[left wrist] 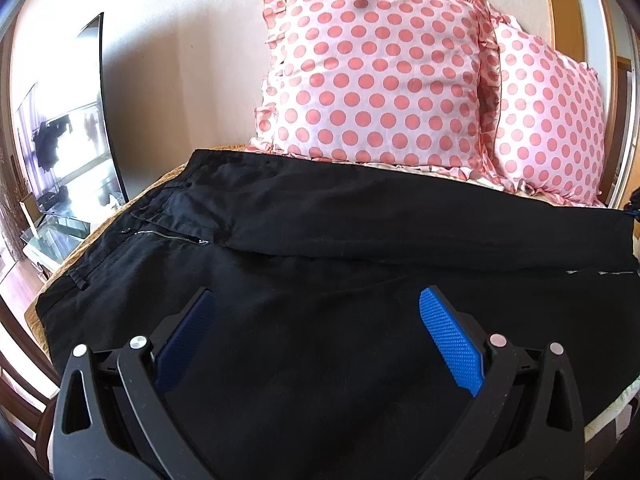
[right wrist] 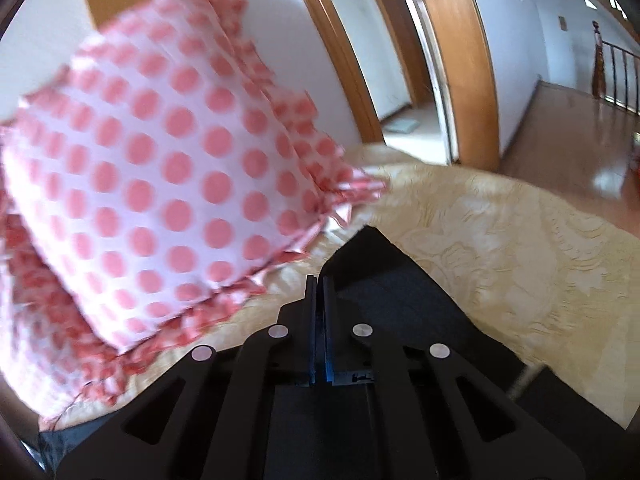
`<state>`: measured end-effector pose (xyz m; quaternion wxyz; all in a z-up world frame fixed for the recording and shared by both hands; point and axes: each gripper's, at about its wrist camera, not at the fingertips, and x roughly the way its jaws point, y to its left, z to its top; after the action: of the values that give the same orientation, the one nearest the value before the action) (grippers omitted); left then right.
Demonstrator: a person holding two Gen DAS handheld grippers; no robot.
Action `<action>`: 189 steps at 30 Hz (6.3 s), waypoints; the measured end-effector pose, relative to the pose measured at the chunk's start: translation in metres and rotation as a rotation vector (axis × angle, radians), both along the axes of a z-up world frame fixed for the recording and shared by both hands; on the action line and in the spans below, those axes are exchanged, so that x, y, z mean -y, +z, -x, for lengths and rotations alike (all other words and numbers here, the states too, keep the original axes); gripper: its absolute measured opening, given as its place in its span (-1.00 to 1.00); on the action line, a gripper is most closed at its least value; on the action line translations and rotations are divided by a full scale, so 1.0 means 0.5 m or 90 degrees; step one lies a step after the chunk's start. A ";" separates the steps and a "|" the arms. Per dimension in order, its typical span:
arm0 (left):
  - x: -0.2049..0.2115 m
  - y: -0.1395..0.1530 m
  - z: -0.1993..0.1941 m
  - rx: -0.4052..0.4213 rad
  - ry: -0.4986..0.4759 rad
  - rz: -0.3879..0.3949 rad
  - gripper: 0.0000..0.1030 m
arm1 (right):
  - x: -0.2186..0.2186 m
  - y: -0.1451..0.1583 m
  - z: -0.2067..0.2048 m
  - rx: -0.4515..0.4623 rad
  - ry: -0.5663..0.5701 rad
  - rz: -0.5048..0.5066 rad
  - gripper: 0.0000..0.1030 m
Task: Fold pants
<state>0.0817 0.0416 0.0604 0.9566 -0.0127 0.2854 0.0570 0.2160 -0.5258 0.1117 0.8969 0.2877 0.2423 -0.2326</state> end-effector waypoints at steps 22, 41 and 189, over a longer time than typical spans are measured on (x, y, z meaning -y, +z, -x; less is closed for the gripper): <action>0.036 0.026 0.062 0.022 -0.030 -0.010 0.96 | -0.082 -0.132 0.374 0.041 0.048 -0.196 -0.90; 0.038 0.015 0.052 0.004 -0.025 -0.016 0.96 | -0.045 -0.148 0.394 0.112 0.015 -0.311 -0.49; -0.382 -0.021 0.098 -0.041 0.191 0.155 0.31 | -0.153 -0.111 0.384 -0.104 0.183 0.141 -0.14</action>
<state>0.0328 0.2327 0.0500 0.9191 -0.1692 0.3156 0.1645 0.0239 -0.4493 0.0563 0.9244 0.1301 0.3257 -0.1501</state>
